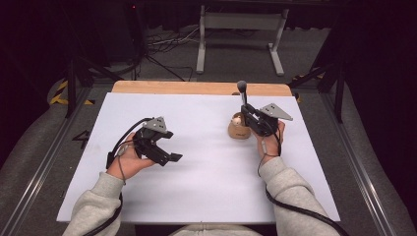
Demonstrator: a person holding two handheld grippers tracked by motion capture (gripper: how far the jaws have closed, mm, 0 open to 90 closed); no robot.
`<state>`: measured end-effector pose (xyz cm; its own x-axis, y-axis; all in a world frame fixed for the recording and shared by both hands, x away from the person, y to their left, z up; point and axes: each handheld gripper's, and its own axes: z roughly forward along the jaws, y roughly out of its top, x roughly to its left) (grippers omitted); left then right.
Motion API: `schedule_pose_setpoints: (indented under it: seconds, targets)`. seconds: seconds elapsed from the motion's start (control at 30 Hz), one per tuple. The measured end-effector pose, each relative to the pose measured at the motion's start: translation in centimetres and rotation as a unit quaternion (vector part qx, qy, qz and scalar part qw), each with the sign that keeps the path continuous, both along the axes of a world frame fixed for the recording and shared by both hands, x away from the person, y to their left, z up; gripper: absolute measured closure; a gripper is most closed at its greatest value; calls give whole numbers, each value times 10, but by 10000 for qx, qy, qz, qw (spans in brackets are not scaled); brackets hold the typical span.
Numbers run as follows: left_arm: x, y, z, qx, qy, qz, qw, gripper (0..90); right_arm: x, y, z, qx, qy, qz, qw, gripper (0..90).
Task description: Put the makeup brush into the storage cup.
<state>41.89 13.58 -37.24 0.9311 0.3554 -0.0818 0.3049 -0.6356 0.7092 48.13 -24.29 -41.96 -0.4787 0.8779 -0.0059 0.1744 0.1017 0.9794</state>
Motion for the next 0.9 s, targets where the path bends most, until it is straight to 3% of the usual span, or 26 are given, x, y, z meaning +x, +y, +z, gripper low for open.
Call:
schedule_pose_setpoints:
  seconds: [0.7,0.9]
  targets:
    - [-1,1,1,-1,6,17,10000,104,-4,1,-11,-143,227,22,9996,737]
    - [-1,1,1,-2,4,20,10000,104,-6,-1,-9,-120,196,53,9997,658]
